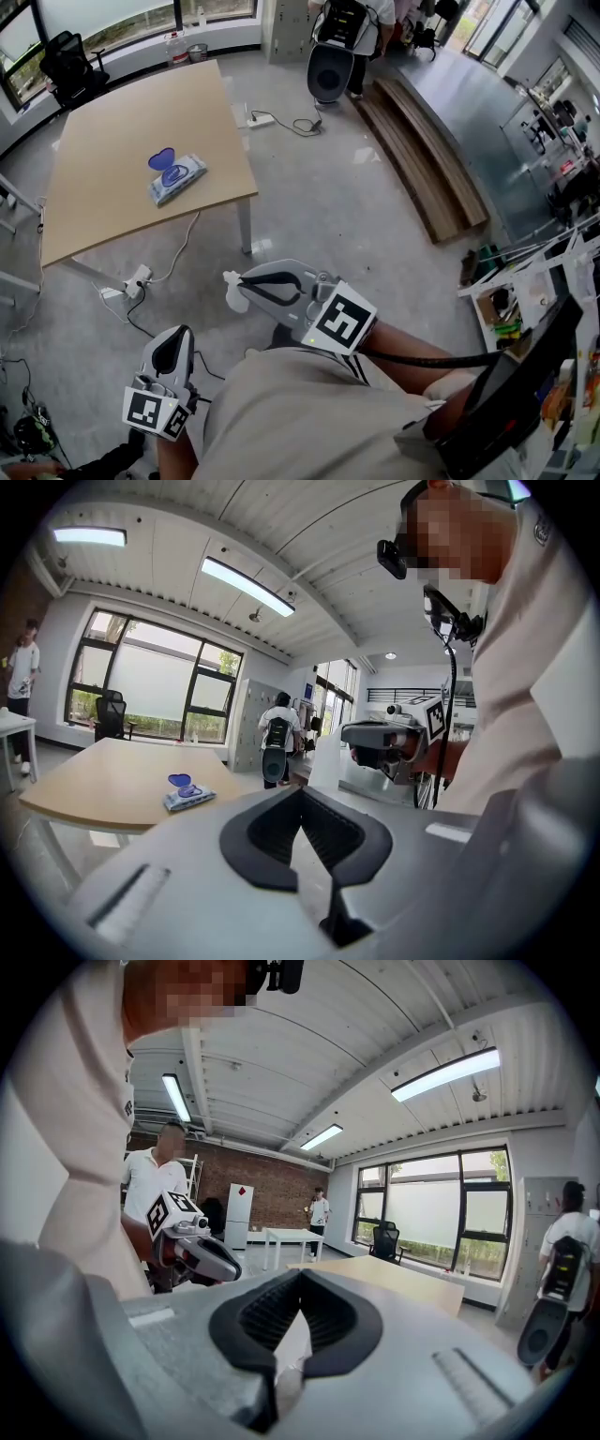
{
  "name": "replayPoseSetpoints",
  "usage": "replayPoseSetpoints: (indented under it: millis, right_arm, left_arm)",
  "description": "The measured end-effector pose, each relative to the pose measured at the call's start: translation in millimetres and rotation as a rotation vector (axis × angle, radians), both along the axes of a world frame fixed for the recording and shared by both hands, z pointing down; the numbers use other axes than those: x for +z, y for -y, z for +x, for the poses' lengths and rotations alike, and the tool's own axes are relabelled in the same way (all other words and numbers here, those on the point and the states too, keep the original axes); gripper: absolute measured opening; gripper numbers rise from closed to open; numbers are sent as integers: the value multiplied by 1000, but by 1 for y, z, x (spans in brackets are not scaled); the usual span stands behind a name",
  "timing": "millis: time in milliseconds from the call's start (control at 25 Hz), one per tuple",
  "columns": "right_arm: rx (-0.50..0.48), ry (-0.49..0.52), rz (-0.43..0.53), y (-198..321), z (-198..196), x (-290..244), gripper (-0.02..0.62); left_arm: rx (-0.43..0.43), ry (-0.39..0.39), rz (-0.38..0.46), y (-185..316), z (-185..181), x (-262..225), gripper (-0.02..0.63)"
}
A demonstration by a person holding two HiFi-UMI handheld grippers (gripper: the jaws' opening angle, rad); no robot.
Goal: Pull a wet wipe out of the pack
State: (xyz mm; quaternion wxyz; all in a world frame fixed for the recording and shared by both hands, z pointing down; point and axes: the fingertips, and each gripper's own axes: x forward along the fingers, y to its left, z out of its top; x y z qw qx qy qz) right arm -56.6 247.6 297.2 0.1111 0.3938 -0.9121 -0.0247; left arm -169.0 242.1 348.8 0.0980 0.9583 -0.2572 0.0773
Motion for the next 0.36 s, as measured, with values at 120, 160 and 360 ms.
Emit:
replayPoseSetpoints:
  millis: [120,160,360]
  right_arm:
    - [-16,3,1,7,6,3,3]
    - [-19,6,1,11,9,3,3]
    - [-37,10,2,41,29,3,3]
  left_arm:
    - [-15,9,-7,5,6,5,6]
    - [-18,11,-9,8,8,6,6]
    - [-35,17,-16,36,28,7,6]
